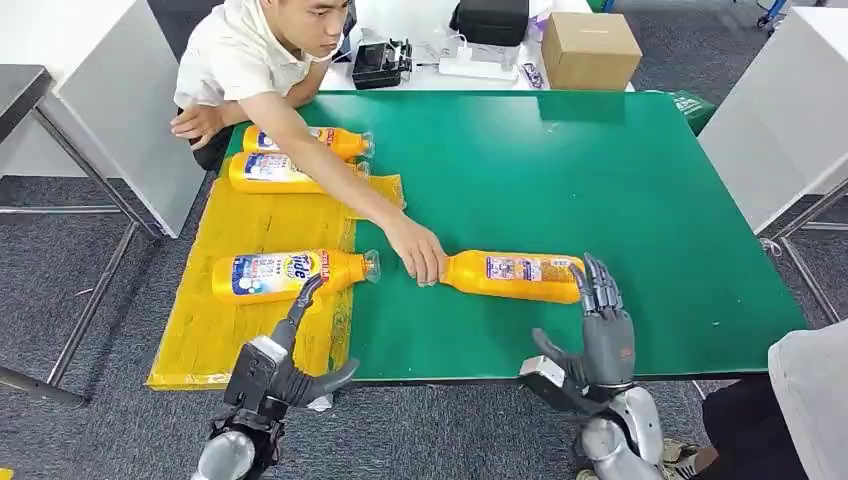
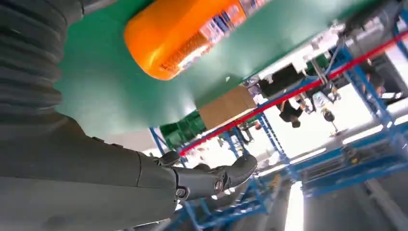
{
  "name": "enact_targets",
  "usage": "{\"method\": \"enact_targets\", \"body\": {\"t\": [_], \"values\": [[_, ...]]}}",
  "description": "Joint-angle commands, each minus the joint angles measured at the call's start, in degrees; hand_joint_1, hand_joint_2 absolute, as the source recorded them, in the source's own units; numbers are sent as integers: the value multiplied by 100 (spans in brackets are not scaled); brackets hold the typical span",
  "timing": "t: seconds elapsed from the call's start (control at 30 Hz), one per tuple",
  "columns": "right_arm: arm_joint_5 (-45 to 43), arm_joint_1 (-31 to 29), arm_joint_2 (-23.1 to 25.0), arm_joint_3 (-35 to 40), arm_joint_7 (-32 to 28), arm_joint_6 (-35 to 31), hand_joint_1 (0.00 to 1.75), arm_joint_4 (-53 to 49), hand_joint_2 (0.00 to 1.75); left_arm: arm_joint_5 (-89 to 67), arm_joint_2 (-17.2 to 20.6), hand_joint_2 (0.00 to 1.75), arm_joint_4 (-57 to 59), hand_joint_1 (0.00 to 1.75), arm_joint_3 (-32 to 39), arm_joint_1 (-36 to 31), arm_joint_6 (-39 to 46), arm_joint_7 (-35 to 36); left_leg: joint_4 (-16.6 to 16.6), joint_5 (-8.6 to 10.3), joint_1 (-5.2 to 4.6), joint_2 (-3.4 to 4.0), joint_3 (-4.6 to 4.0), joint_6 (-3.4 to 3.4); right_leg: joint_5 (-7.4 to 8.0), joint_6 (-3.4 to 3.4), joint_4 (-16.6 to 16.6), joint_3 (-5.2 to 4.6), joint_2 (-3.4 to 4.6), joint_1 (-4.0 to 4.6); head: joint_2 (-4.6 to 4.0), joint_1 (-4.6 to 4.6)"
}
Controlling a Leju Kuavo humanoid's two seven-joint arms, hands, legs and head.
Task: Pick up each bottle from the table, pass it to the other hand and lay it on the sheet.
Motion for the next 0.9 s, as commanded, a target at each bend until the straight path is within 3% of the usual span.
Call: {"method": "enact_targets", "body": {"t": [0.03, 0.17, 0.33, 0.73, 0.8, 0.9], "values": [[1394, -358, 422, -781, 162, -44, 0, 328, 175, 197, -100, 175, 110, 0, 160, 93, 124, -127, -6, -8, -5, 16, 21, -2, -4, -4, -1, 16, 9, -3, 0, -2], [1609, -659, 275, -294, 766, -44, 0, 694, 175, 207, 16, 175, -65, 0, 196, 330, 243, -75, -7, -10, -3, 39, 21, -1, 2, -3, -3, 14, 31, -1, 0, 0], [1562, -666, 234, -283, 757, -44, 0, 703, 175, 207, 17, 175, -52, 0, 202, 309, 241, -76, -7, 0, -1, 8, 13, 2, -2, -3, -4, 14, 2, 0, 0, -2], [1536, -649, 211, -272, 813, -44, 0, 762, 175, 208, -1, 175, -35, 0, 202, 277, 245, -74, -9, -5, -4, 16, 28, 2, -5, -5, -3, 27, 9, -2, 0, -2], [1580, -932, -77, 143, 1301, 23, 0, 1386, 175, 241, -18, 175, -15, 0, 201, 237, 227, -48, -10, -2, -3, 11, 25, 3, -3, -4, -6, 28, 4, -1, 0, 0], [1177, -1423, -267, 502, 1512, 52, 0, 2014, 175, 276, -16, 175, 16, 0, 80, 121, 75, -1, -7, 0, -2, 17, 17, 5, 2, -2, -6, 19, 11, 0, 0, -2]]}}
